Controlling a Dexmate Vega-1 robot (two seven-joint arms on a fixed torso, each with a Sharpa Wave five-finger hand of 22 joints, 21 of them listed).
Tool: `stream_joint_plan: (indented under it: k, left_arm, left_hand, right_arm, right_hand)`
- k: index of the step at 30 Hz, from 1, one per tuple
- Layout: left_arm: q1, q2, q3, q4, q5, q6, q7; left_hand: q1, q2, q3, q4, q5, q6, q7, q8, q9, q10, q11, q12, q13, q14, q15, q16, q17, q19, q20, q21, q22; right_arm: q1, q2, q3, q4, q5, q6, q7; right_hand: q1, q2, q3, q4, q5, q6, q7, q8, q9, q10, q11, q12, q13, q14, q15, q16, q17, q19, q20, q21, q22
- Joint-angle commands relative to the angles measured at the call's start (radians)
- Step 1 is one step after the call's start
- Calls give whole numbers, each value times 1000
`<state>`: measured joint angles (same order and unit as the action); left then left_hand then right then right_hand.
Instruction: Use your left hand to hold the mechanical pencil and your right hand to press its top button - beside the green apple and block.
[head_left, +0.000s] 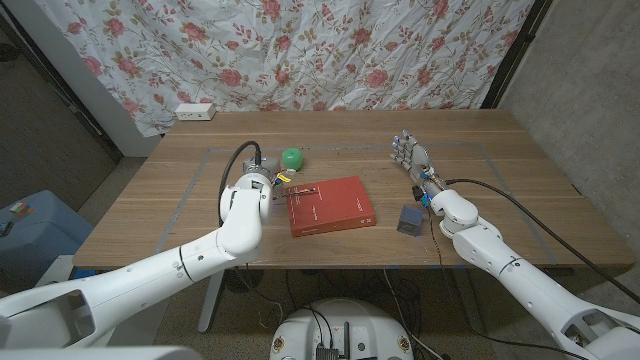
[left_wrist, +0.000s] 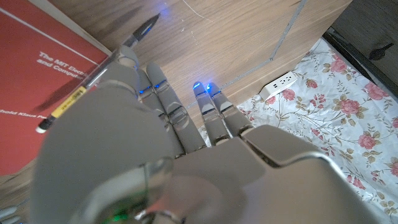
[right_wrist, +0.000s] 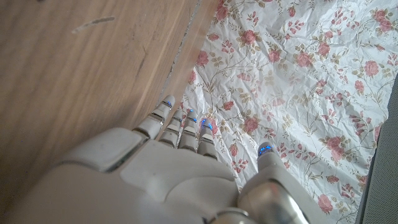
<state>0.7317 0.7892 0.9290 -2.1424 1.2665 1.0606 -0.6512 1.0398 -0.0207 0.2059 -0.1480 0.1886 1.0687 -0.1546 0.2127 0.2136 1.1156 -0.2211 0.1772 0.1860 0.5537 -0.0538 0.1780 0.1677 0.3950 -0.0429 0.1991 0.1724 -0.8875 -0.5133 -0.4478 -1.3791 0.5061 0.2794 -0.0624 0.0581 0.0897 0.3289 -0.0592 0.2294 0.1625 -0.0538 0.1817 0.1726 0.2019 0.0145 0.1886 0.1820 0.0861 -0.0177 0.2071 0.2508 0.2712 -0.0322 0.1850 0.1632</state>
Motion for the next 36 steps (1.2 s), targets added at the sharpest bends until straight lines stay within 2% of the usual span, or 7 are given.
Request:
stream_joint_plan:
  k: [1, 6, 14, 19, 23, 30, 36]
  left_arm:
    - [80, -73, -103, 28, 97, -92, -58]
    - [106, -100, -137, 31, 132, -121, -79]
    - [136, -136, -194, 26, 157, -161, -136]
    - [152, -146, -222, 23, 166, -191, -144]
    - [161, -154, -243, 21, 165, -209, -163]
    - [171, -151, -280, 3, 133, -238, -203]
    - [178, -132, -310, -24, 94, -260, -224]
  left_hand:
    - [-18, -14, -13, 1, 3, -37, 2, -14, -4, -36, 0, -2, -1, 0, -162, 0, 2, -10, -44, -7, 2]
    - [-41, -24, -23, 5, 1, -69, 2, -22, -9, -83, 0, -3, -2, -12, -159, -4, 2, -24, -39, -10, 2]
    - [-101, -55, -49, 10, -7, -181, 12, -34, -21, -218, 1, -7, -4, -53, -153, -7, 0, -76, -28, -16, 0]
    - [-112, -59, -52, 11, -9, -201, 14, -34, -23, -241, 0, -5, -5, -67, -151, -8, 0, -91, -25, -18, 0]
    - [-127, -65, -57, 11, -11, -243, 11, -36, -25, -295, 0, -8, -7, -89, -150, -7, 0, -109, -21, -17, -1]
    - [-160, -76, -65, 11, -9, -342, 9, -36, -30, -427, 2, -12, -10, -155, -140, -9, -1, -170, -9, -21, -3]
    - [-187, -76, -69, 14, -7, -417, 13, -38, -32, -502, 3, -9, -11, -210, -124, -9, -1, -215, -7, -23, -4]
  right_arm:
    - [-5, -4, 7, -2, 4, 7, 1]
    - [-11, -8, 10, -8, 6, 7, -2]
    - [-13, -6, 12, -5, 7, 15, -2]
    - [-13, -5, 12, -5, 5, 15, -6]
    - [-12, -6, 13, -6, 6, 12, -5]
    - [-9, -5, 10, -7, 2, 8, -8]
    - [-7, -1, 7, -7, 0, 4, -13]
  right_hand:
    - [-13, 20, 3, 6, -1, 9, -3, 7, 1, 11, -1, 6, 1, 7, -1, 7, -1, 3, -1, 2, 3]
    - [-13, 20, 3, 7, -1, 10, -2, 7, 1, 13, -1, 6, 2, 7, -1, 7, -1, 3, -1, 2, 3]
    - [-13, 19, 5, 8, -1, 11, -2, 7, 2, 14, 0, 6, 2, 8, 2, 7, -3, 3, -1, 2, 3]
    - [-14, 19, 6, 9, -1, 11, -3, 6, 2, 13, -1, 5, 2, 8, 2, 6, -4, 2, 2, 1, 3]
    - [-14, 18, 6, 9, -1, 11, -3, 6, 2, 13, 0, 5, 2, 9, 3, 7, -4, 1, 4, 1, 3]
    - [-14, 18, 7, 10, -1, 11, -4, 5, 2, 12, 3, 4, 3, 8, 4, 6, -5, 0, 5, 0, 3]
    - [-15, 18, 8, 11, -1, 9, -5, 4, 2, 8, 5, 3, 3, 8, 8, 6, -5, -1, 6, 0, 3]
